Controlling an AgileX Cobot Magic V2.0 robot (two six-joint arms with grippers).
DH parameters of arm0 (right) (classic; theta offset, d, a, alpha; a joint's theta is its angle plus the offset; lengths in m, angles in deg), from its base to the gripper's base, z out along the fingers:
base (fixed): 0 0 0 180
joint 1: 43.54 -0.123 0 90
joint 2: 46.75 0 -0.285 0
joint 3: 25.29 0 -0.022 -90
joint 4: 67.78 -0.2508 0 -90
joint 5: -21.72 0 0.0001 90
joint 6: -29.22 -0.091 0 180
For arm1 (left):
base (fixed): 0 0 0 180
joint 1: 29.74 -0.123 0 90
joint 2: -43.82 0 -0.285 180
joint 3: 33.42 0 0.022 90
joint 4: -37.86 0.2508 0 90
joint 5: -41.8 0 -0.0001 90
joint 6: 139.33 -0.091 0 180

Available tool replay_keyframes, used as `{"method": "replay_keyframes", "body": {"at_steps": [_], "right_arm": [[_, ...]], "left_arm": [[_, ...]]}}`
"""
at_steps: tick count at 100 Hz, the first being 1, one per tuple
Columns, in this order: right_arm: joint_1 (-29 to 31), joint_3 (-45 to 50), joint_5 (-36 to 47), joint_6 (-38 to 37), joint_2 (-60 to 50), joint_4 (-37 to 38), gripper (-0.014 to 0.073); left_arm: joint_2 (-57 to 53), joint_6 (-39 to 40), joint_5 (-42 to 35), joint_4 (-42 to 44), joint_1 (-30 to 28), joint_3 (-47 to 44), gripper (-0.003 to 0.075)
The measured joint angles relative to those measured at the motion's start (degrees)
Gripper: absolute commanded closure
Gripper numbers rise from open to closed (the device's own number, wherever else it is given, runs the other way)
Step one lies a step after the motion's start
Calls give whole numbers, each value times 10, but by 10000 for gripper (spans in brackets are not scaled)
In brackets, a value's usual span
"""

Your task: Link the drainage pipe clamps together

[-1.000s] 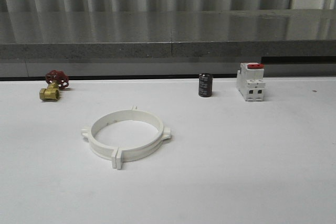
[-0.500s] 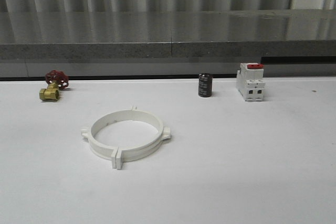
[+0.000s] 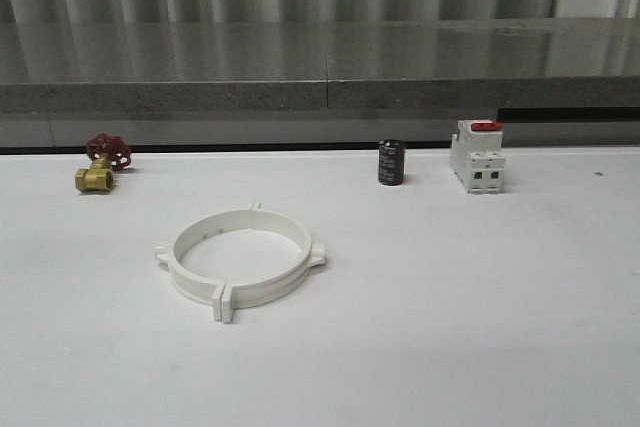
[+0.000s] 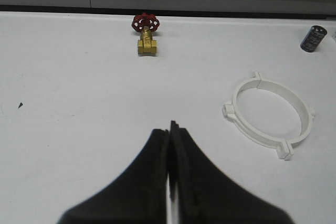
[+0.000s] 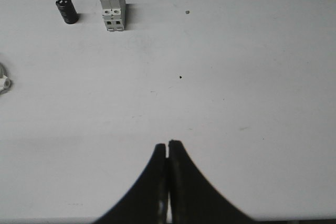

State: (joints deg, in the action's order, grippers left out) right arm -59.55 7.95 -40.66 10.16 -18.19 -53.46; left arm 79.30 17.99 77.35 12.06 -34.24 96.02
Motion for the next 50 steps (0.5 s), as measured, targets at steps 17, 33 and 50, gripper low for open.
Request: {"method": "replay_keyframes", "body": {"at_steps": [17,33,50], "right_arm": [[0,6,0,0,0,2,661],[1,41,56,0,-9,5,661],[7,130,187,36,-52,-18,661]], "left_arm": [[0,0,0,0,0,0,741],[0,0,0,0,0,0,741],[0,0,0,0,0,0,741]]}}
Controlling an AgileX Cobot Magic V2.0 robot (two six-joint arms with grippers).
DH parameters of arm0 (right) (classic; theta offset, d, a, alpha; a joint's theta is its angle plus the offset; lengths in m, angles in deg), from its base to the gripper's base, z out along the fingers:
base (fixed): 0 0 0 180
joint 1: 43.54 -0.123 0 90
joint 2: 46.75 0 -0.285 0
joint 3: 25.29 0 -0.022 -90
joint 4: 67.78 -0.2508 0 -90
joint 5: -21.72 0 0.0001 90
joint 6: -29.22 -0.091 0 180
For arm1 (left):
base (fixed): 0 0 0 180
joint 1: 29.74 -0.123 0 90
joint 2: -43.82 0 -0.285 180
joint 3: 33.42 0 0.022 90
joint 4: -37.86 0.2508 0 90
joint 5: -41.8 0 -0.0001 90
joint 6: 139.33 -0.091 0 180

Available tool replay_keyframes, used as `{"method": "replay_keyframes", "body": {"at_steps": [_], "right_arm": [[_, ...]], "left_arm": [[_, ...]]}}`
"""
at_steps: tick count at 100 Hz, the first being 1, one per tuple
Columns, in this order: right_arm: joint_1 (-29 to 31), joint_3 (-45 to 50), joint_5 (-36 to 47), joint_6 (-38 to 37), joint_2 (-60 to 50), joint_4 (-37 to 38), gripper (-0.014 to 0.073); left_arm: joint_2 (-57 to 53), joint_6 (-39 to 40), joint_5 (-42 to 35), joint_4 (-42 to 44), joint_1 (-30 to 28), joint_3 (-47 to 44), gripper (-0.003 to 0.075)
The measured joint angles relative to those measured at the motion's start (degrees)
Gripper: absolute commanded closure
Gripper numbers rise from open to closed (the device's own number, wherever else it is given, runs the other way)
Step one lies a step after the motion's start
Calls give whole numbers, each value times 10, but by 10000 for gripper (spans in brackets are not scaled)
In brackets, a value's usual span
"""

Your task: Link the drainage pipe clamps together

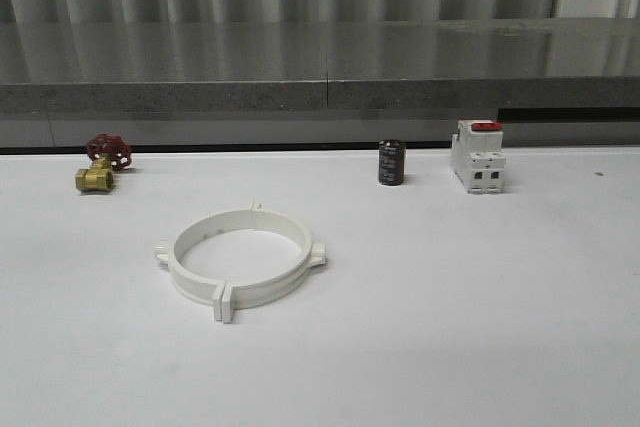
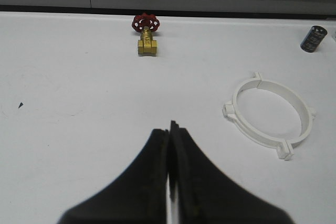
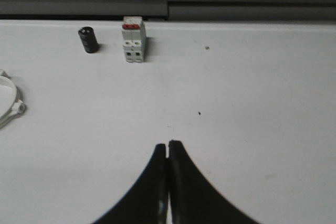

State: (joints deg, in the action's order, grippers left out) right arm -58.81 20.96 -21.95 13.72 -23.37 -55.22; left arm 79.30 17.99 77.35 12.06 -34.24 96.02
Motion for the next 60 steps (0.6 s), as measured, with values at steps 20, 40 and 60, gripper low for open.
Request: {"method": "replay_keyframes", "body": {"at_steps": [20,40,60], "right_arm": [[47,117,156,136,-55,-116,661],[119,224,268,168,-111,-179,661],[129,279,294,168,-161,-184,661]], "left_arm": [[0,0,0,0,0,0,741],[0,0,0,0,0,0,741],[0,0,0,0,0,0,741]]}}
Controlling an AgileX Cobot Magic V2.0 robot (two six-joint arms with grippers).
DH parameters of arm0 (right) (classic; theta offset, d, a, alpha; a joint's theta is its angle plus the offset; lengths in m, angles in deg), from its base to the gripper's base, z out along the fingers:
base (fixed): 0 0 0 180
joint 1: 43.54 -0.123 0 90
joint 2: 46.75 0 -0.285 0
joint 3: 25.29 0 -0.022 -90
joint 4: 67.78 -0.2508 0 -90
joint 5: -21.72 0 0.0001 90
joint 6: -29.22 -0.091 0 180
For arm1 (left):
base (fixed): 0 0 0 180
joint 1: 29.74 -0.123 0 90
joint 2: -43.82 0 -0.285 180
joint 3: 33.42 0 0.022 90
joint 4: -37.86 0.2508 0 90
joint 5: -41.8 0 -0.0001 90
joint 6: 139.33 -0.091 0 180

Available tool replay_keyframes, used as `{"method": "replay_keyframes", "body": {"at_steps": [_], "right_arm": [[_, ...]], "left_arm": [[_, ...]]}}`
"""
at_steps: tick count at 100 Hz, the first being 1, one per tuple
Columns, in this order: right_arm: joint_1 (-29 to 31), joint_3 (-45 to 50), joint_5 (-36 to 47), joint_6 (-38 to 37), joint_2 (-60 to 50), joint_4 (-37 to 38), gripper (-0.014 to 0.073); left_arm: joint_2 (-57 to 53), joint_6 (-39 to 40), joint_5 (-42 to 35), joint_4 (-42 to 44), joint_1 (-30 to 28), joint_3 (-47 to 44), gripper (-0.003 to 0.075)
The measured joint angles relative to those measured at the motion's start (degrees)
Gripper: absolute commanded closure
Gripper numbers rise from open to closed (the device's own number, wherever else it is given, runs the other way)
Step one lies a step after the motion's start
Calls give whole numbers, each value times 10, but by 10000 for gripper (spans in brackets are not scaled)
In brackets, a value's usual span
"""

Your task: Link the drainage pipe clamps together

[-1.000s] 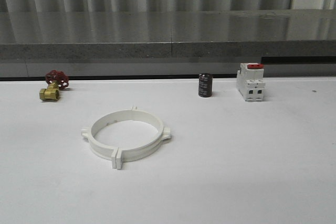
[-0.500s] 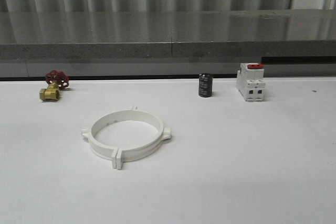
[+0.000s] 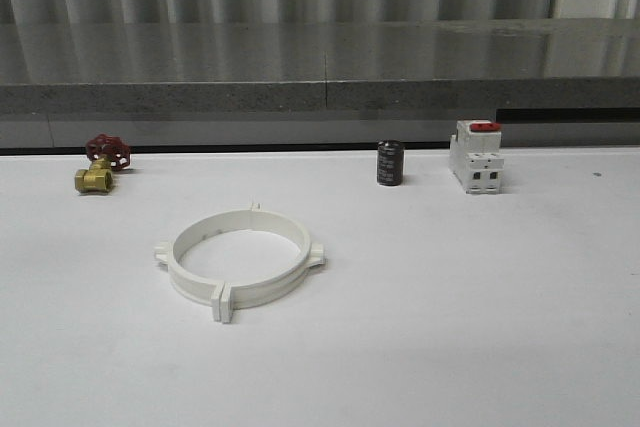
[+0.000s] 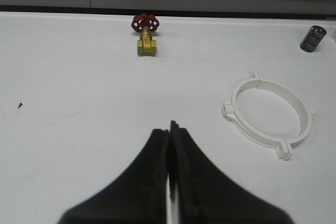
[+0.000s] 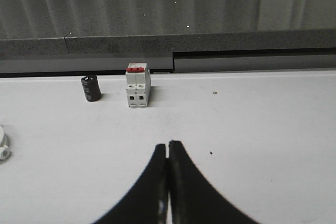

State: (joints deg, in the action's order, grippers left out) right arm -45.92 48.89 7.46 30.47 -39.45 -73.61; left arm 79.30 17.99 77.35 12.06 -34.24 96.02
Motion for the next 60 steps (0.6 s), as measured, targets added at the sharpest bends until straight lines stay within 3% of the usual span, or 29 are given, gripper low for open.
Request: {"method": "replay_keyframes", "body": {"at_steps": [60], "right_arm": [[0,46,70,-78,-1,58,661]], "left_arm": [[-1,0,0,0,0,0,741]]}}
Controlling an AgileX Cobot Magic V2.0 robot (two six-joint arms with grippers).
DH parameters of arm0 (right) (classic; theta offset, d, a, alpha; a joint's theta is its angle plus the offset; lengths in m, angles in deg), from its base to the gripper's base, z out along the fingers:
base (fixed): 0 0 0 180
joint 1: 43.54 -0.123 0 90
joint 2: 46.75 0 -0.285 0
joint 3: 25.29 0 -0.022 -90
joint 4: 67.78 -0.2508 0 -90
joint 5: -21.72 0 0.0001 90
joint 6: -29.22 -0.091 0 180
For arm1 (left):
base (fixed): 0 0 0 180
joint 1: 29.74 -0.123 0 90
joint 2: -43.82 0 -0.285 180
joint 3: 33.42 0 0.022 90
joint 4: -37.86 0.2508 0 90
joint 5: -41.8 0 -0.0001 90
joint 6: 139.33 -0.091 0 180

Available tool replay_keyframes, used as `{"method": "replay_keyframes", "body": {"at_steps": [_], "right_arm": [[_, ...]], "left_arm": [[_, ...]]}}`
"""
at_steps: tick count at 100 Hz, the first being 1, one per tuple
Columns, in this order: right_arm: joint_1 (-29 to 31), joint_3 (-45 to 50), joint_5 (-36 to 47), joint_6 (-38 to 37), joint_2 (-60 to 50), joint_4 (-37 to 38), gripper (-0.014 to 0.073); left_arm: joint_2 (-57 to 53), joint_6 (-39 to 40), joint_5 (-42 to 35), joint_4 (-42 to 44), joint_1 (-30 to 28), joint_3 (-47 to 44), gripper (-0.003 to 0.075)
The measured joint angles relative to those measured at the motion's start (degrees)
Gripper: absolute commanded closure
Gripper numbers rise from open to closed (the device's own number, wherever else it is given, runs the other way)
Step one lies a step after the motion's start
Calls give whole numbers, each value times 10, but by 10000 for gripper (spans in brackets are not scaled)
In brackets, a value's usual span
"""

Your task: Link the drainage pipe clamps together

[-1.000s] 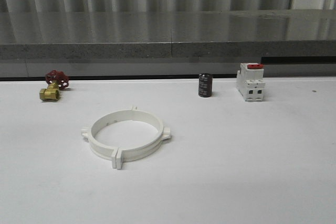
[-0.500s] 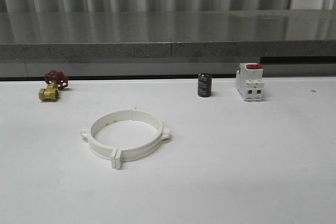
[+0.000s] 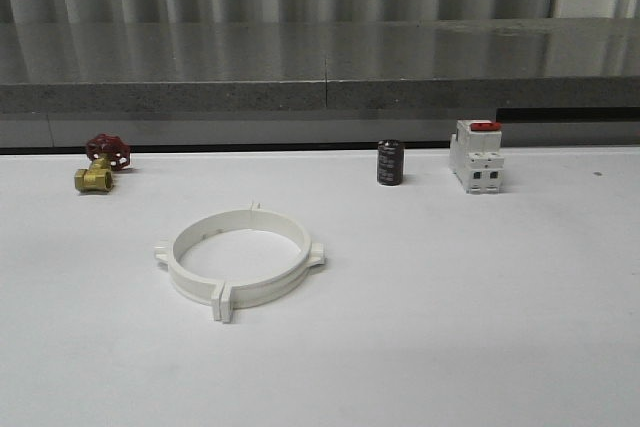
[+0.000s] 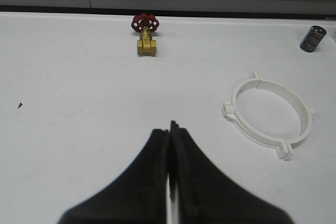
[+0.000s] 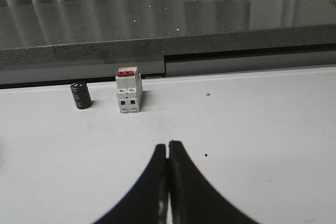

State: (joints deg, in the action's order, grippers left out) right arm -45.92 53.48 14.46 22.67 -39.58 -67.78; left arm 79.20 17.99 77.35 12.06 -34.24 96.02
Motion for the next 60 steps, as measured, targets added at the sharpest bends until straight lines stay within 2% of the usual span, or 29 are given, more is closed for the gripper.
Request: {"method": "replay_keyframes", "body": {"at_steps": [60], "right_arm": [[0,0,1,-2,0,4,661]], "left_arm": [[0,0,0,0,0,0,741]]}}
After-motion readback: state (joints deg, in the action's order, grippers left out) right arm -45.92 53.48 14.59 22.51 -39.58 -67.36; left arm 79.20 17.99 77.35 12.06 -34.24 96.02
